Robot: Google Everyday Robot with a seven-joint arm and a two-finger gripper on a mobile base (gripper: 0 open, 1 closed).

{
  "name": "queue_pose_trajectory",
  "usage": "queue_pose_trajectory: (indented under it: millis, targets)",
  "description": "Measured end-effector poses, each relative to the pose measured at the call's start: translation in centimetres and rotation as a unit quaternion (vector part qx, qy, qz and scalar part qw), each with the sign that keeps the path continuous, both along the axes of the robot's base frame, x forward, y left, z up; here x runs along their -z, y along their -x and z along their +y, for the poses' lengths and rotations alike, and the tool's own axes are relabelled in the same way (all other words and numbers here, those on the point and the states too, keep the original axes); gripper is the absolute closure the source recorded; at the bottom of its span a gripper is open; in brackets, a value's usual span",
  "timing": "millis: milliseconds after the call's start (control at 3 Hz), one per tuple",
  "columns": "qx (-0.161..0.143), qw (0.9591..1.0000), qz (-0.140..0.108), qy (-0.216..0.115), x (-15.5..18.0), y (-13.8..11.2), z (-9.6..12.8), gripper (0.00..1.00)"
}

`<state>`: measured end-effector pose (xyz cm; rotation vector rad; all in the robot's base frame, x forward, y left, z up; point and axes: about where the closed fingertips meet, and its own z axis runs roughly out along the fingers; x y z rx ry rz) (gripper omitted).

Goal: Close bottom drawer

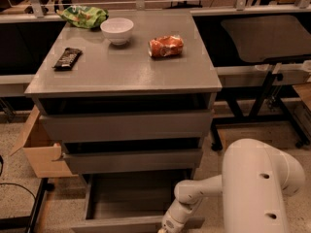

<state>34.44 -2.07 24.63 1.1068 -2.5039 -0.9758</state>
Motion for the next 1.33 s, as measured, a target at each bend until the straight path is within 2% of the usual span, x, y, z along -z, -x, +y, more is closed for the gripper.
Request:
queue_pose_trajectory:
  millis: [667,1000,1333]
  targets:
    - [-0.002,0.9968,-0.078,0.017,3.7,-4.2,0.7,1.00]
    - [0.013,0.9930,-0.112,0.035,5.5,-5.6,0.7,1.00]
    - [0.030,0.9897,-0.135,0.037,6.4,-7.2,0.7,1.00]
